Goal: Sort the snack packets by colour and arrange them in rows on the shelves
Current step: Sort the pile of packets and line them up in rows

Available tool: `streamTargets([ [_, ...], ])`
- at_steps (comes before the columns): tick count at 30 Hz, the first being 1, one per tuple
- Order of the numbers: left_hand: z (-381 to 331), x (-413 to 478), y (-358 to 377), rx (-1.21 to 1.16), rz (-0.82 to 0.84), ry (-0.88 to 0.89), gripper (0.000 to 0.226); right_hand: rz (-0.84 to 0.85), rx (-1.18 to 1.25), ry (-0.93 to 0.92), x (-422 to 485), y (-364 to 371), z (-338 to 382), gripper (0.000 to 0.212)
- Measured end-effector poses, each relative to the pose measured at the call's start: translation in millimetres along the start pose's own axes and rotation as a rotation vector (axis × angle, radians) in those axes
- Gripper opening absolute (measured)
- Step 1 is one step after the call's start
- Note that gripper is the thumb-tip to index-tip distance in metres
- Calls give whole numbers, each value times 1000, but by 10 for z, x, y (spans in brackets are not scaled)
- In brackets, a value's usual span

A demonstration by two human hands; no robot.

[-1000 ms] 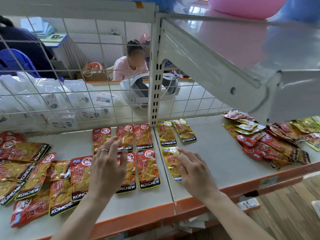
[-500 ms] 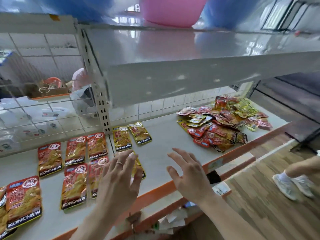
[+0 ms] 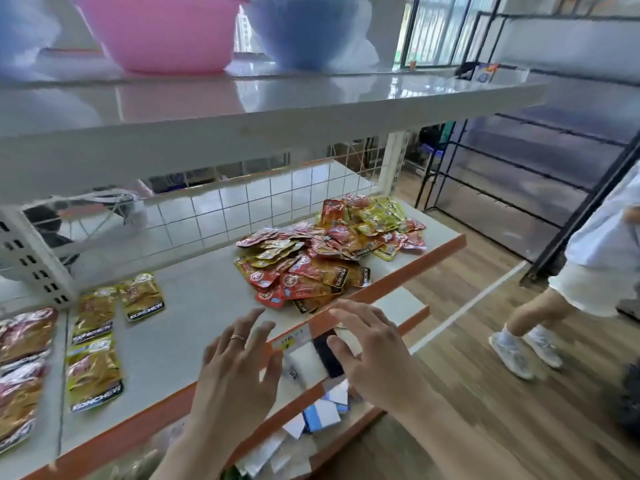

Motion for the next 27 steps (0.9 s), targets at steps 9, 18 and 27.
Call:
streamTargets([
  [9,-718,283,261,-14,70,15,50,-46,6,78,-21,-475,-628,40],
  [18,-827,798,606,-60,93,66,43,-27,-11,160,301,-528,-994,41],
  [27,-909,1519,947,-102,78,144,40,-47,-45,189,891,-636,-1284,41],
])
Point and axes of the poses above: each hand's wrist, its own x-axis towards the middle knuckle, its own y-axis out of the palm, z = x × y, the point moved 1 cm from there along x, towards the middle knuckle, and after that the axes turned 4 degrees about x, right-handed, at the moved point
